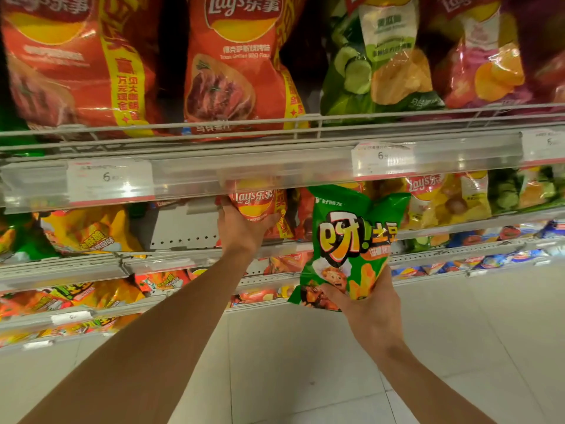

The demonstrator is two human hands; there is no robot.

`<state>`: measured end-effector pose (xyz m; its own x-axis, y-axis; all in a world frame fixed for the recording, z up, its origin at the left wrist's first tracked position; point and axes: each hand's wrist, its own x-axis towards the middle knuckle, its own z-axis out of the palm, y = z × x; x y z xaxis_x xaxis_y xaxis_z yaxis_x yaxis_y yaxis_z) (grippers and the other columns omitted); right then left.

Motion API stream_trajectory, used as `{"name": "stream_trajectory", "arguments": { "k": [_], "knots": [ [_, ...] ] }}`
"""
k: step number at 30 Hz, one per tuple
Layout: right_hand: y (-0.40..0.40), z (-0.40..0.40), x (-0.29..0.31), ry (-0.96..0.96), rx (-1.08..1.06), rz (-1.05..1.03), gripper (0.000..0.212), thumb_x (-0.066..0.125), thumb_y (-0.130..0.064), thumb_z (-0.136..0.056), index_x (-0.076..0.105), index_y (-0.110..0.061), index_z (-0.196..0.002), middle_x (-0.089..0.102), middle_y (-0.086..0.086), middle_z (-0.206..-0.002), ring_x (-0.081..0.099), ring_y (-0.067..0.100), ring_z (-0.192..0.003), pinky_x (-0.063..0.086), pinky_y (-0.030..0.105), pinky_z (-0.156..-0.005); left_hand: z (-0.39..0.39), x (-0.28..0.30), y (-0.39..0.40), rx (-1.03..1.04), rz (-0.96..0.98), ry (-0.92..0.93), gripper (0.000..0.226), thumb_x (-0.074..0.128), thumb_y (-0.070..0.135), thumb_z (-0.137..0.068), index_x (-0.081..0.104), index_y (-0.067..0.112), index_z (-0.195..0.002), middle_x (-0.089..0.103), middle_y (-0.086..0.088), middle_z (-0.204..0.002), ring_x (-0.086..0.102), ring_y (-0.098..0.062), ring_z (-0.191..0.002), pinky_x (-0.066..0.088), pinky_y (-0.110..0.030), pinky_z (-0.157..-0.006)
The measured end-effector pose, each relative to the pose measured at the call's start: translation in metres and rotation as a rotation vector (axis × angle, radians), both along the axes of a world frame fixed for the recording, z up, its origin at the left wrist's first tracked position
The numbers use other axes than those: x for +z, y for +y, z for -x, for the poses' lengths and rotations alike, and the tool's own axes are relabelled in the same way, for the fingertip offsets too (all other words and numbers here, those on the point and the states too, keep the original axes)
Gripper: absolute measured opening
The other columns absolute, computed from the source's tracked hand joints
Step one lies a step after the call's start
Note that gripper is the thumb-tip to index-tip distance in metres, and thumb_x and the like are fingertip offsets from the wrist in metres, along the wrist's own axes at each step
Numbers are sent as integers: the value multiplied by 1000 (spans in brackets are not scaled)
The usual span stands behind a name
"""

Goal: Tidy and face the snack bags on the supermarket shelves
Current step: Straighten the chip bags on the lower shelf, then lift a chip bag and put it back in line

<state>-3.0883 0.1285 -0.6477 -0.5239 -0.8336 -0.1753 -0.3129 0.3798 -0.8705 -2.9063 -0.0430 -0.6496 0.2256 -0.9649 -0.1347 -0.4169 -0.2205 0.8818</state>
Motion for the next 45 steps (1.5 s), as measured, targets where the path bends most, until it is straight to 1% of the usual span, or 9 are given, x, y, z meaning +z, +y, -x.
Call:
{"name": "stream_trajectory", "arguments": {
  "k": [10,15,19,23,28,34,38,42,45],
  "knots": [
    [-3,-34,5,41,95,-3,65,96,-32,-63,46,-42,-103,63,-33,-95,57,-25,-83,43,3,-59,-23,1,8,-223,-98,26,109,92,31,-64,26,12,-148,44,-15,-145,46,-32,-131,41,-49,-110],
    [-5,-74,5,39,134,-5,71,96,-32,-64,49,-36,-117,68,-22,-106,64,-7,-95,46,8,-71,-73,5,34,-317,16,-270,64,69,51,-86,51,12,-134,51,-8,-128,47,-24,-122,39,-34,-105],
    [-8,-117,4,35,162,-11,75,95,-37,-63,46,-38,-119,68,-23,-105,63,-8,-93,47,15,-73,-137,3,59,-308,268,-512,31,49,27,-102,60,10,-125,54,-10,-121,48,-26,-114,40,-35,-100],
    [-20,-163,9,68,202,-13,76,94,-40,-63,40,-44,-116,67,-21,-104,66,6,-96,51,27,-80,-202,-4,78,-303,276,-860,42,59,18,-91,53,8,-131,51,-15,-128,45,-33,-117,42,-46,-102],
    [-57,-205,25,115,278,34,79,93,-45,-63,44,-35,-124,68,-15,-110,64,8,-97,49,27,-86,-238,-12,84,-482,177,-1142,64,56,31,-93,35,11,-149,31,-18,-154,25,-37,-143,17,-50,-122],
    [-117,-230,39,181,220,44,82,90,-51,-65,42,-20,-124,67,-2,-115,66,23,-103,56,43,-91,-237,-19,85,-504,146,-1160,69,48,34,-94,22,11,-153,26,-14,-155,16,-36,-147,10,-51,-123],
    [-145,-236,32,210,187,104,90,90,-47,-70,43,-10,-137,68,3,-124,67,22,-108,53,29,-86,-236,-20,86,-490,137,-1107,74,47,34,-95,13,11,-156,16,-11,-161,8,-35,-150,4,-48,-123],
    [-160,-250,13,218,217,47,82,91,-43,-70,45,-15,-132,68,6,-123,67,28,-112,55,46,-95,-235,-19,88,-468,128,-1051,75,49,36,-95,13,12,-156,15,-11,-162,7,-34,-151,3,-47,-123],
    [-166,-257,0,179,224,18,85,92,-43,-68,45,-18,-133,66,5,-126,64,28,-118,53,46,-100,-232,-19,88,-466,111,-1042,77,48,38,-95,10,11,-157,14,-12,-162,5,-35,-151,1,-47,-123]
  ]
}}
